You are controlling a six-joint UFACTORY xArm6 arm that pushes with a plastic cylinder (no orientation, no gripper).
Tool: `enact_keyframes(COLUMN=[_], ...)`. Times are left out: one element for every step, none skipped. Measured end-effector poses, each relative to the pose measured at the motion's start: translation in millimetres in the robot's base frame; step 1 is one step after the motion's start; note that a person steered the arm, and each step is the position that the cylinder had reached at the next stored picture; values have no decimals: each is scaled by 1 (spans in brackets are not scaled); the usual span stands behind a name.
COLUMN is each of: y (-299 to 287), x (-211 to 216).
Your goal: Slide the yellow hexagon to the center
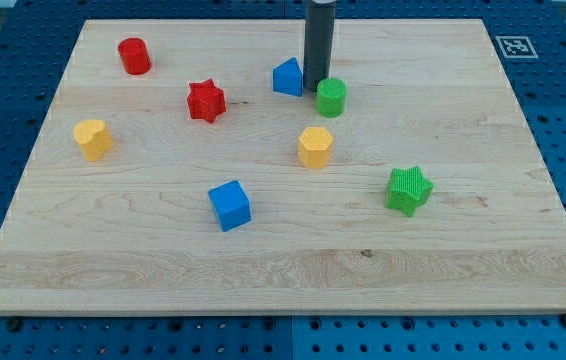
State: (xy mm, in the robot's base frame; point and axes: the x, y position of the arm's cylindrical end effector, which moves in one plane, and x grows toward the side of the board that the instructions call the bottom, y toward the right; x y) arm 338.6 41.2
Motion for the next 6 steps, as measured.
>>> enact_keyframes(y=[0, 6, 37, 73, 93, 93], x=[18, 15, 15, 15, 39, 72])
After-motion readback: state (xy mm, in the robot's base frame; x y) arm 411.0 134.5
